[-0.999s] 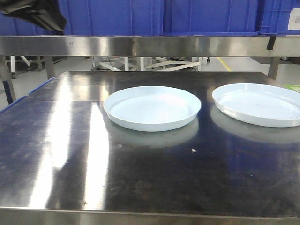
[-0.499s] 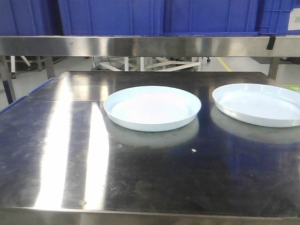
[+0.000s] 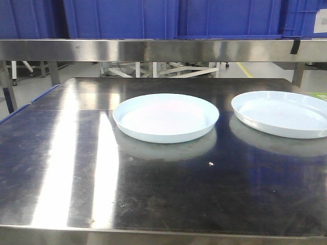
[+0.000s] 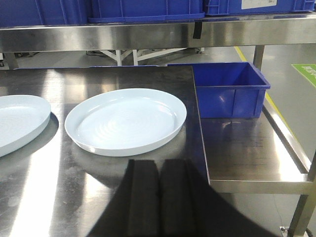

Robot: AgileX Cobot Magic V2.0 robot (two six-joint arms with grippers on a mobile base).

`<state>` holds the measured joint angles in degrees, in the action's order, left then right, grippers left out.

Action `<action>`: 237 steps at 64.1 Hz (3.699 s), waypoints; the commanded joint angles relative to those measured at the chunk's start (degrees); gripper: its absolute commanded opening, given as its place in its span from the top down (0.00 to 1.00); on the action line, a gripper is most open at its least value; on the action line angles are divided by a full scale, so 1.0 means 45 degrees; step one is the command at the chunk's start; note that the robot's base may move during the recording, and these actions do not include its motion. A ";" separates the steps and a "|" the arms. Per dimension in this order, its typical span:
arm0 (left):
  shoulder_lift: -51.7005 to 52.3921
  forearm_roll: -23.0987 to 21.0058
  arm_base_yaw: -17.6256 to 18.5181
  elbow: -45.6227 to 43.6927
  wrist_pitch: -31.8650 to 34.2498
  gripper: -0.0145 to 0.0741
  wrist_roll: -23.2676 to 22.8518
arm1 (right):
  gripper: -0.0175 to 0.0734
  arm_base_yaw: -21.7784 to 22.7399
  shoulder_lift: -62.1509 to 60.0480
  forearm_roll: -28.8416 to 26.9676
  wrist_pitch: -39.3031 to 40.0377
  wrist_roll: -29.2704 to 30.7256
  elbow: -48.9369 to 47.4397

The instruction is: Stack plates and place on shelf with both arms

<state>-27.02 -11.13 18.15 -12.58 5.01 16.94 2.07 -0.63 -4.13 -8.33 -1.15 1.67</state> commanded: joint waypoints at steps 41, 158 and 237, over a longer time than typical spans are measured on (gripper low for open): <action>-0.0038 0.1903 -0.3274 -0.0157 0.1747 0.74 -0.3312 | 0.75 0.0075 -0.0238 0.0000 0.1056 0.0024 -0.0002; -0.0038 0.1585 -0.0885 -0.1663 0.0494 0.74 -0.3420 | 0.75 0.0075 0.8132 -0.1171 -0.3129 0.0020 -0.5922; -0.0038 0.1585 -0.0885 -0.1663 0.0494 0.74 -0.3420 | 0.48 0.2004 2.3080 -0.1287 -1.0770 0.0020 -2.0182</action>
<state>-27.02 -3.45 13.74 -18.03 2.22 2.17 10.72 102.78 -9.56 -56.06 -1.24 -84.35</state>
